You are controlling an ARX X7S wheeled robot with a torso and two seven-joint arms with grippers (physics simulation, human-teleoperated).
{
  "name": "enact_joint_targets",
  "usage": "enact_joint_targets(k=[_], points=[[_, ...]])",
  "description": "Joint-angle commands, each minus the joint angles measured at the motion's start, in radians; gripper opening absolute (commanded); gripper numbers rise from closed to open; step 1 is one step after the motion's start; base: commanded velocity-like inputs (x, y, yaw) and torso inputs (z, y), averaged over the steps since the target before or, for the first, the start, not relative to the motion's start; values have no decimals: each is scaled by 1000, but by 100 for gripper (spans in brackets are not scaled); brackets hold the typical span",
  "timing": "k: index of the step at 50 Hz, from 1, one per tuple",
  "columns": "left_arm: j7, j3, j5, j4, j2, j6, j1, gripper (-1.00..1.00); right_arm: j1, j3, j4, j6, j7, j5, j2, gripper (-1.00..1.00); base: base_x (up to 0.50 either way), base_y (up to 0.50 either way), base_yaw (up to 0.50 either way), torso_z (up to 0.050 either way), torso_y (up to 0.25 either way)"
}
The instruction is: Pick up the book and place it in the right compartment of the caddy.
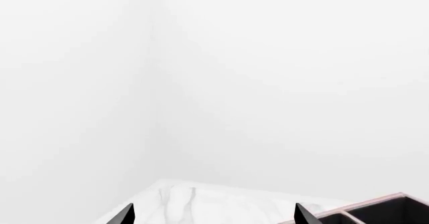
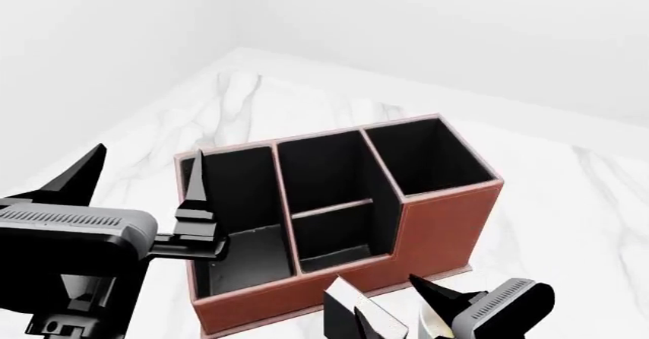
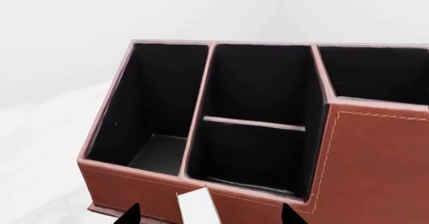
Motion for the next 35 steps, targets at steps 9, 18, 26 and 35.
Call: enact_joint_targets(k=[9,18,26,35], points=[[-4,8,0,-1,-6,8,-1,100,6,-29,64,-15,-24,-40,-24,100,0,0,0,0,0],[-7,12,0,0,-9,11,-1,100,7,-30,95,-25,-29,-45,-32,100,0,0,0,0,0],[-7,16,0,-4,-10,13,-5,100,14,-32,112,-21,-27,-42,-39,100,0,0,0,0,0],[-10,20,-1,-3,-13,15,-6,100,6,-38,149,-34,-38,-55,-46,100,0,0,0,0,0]])
